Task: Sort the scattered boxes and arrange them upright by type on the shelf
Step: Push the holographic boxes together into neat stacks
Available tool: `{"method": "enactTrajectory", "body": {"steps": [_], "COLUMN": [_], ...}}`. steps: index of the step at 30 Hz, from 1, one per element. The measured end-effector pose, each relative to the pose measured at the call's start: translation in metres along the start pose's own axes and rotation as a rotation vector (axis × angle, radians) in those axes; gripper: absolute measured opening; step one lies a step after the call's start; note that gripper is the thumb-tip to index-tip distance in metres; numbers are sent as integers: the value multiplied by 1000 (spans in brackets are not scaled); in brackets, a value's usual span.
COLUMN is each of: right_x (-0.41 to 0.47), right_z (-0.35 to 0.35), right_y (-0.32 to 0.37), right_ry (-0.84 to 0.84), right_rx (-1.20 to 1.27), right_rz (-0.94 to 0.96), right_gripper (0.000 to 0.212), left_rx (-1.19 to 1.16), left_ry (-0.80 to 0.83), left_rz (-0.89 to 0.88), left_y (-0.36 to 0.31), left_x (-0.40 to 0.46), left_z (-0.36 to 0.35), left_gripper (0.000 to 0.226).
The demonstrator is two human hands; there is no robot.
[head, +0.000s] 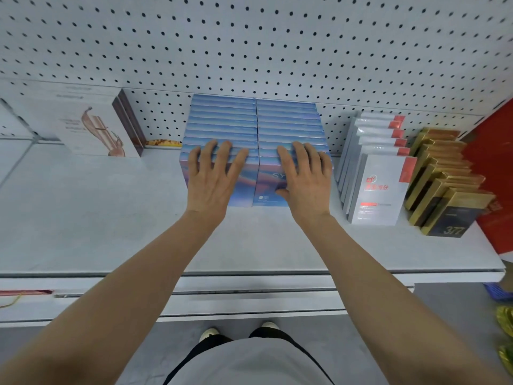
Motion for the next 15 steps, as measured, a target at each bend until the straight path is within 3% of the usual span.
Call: {"method": "enactTrajectory", "body": {"steps": [7, 15], "right_x": [-6, -20], "right_z": [11, 31], "right_y": [0, -16], "right_ry": [-9, -79], "right_rx": [78, 167], "right_rz": [-6, -39], "right_gripper": [87, 71], "left_rx": [-65, -208], "left_ry": [43, -78], "left_rz": [-49, -130], "left_y": [-1, -13], "left_x": [-4, -7], "left_z": [10, 39], "left_gripper": [98, 73]}}
Point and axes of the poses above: each hand's wrist, its own x-axis towards the middle knuckle, its own z-axis out of the back of the hand, y = z × x, the point moved 7 cm from there along x, towards the middle knuckle, and after that the axes turned 4 degrees about y, right-handed, at the moved point
